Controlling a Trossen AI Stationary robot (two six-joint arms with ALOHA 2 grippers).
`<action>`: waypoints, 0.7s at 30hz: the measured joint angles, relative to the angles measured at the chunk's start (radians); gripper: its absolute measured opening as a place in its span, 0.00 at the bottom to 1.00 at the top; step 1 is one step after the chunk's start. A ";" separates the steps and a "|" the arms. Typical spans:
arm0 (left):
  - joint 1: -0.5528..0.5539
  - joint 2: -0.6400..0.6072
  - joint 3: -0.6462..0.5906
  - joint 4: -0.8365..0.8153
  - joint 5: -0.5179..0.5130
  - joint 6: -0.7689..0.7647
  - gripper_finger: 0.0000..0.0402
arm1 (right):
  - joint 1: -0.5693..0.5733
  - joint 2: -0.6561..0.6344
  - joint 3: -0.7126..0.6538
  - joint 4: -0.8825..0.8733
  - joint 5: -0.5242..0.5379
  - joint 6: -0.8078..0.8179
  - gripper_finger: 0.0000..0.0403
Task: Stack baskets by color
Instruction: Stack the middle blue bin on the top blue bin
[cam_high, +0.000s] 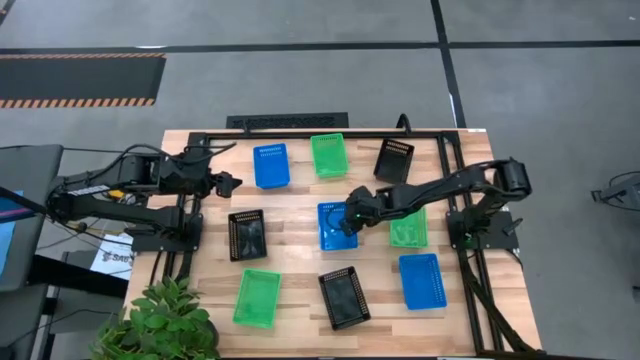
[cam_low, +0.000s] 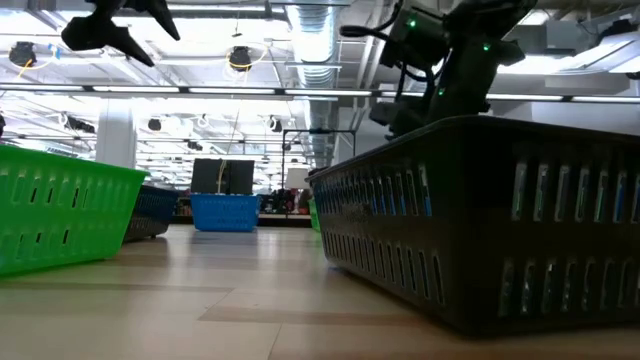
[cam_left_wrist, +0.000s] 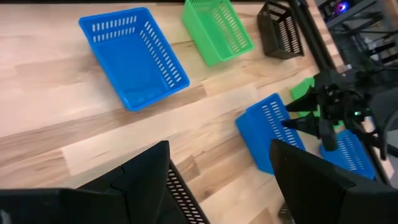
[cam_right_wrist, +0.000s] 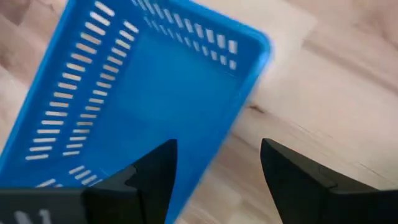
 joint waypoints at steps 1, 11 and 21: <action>0.000 0.000 0.000 -0.006 -0.006 0.000 0.66 | 0.000 0.007 -0.001 0.001 -0.011 0.004 0.63; 0.000 -0.001 0.000 -0.012 -0.044 0.000 0.66 | -0.014 0.031 0.009 0.009 -0.040 0.008 0.24; 0.051 -0.001 0.000 -0.065 0.019 0.044 0.66 | -0.047 -0.014 0.038 0.018 -0.070 -0.056 0.02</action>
